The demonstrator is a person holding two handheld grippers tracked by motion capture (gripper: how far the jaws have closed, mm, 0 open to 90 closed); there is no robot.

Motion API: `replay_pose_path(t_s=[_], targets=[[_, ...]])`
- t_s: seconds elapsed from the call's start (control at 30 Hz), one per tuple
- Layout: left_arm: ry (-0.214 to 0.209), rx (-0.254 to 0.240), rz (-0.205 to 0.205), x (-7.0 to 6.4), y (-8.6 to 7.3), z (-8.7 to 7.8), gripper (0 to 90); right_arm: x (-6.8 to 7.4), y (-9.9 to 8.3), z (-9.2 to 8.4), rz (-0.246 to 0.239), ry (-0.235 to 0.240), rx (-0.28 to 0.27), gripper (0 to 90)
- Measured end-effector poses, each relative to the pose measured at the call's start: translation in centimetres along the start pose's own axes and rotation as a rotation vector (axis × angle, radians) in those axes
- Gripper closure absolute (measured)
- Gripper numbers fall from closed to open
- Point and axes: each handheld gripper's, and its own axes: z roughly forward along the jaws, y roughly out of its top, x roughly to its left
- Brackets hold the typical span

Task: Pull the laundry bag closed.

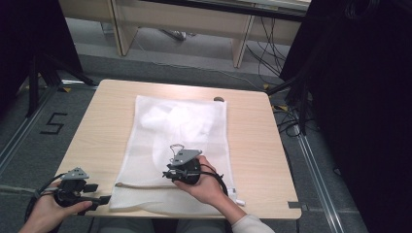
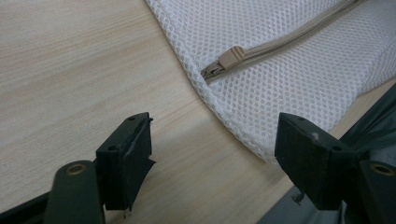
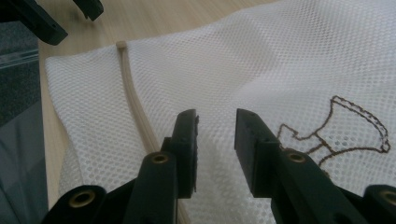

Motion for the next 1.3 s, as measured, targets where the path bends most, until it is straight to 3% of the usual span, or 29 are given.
replay_pose_path(t_s=[0.1,0.23,0.33,0.57,0.6,0.8,0.83,1.3], targets=[[-0.010,0.004,-0.005,0.0,0.0,0.0,26.9,0.2,0.3,0.3,0.008,0.007,0.004,70.2],[-0.002,-0.027,-0.027,-0.1,-0.1,0.3,27.2,0.5,0.8,0.9,-0.002,0.028,0.010,70.4],[0.004,-0.008,-0.031,0.0,0.0,0.2,27.5,0.7,1.1,1.3,-0.005,0.033,0.003,70.6],[-0.005,-0.030,-0.032,-0.2,-0.1,0.3,27.5,1.3,1.9,2.1,-0.014,0.051,0.016,71.1],[0.000,-0.034,-0.034,-0.2,-0.1,0.3,27.5,1.2,2.1,2.2,-0.045,0.058,0.018,71.1],[0.002,-0.034,-0.036,-0.2,-0.1,0.3,27.5,1.7,2.5,2.6,-0.018,0.069,0.029,71.3],[0.002,-0.033,-0.037,-0.2,-0.2,0.3,27.5,1.6,2.7,2.8,-0.038,0.075,0.027,71.4],[-0.010,-0.026,-0.036,-0.2,-0.2,0.3,27.6,2.8,3.8,4.6,-0.059,0.126,0.047,73.8]])
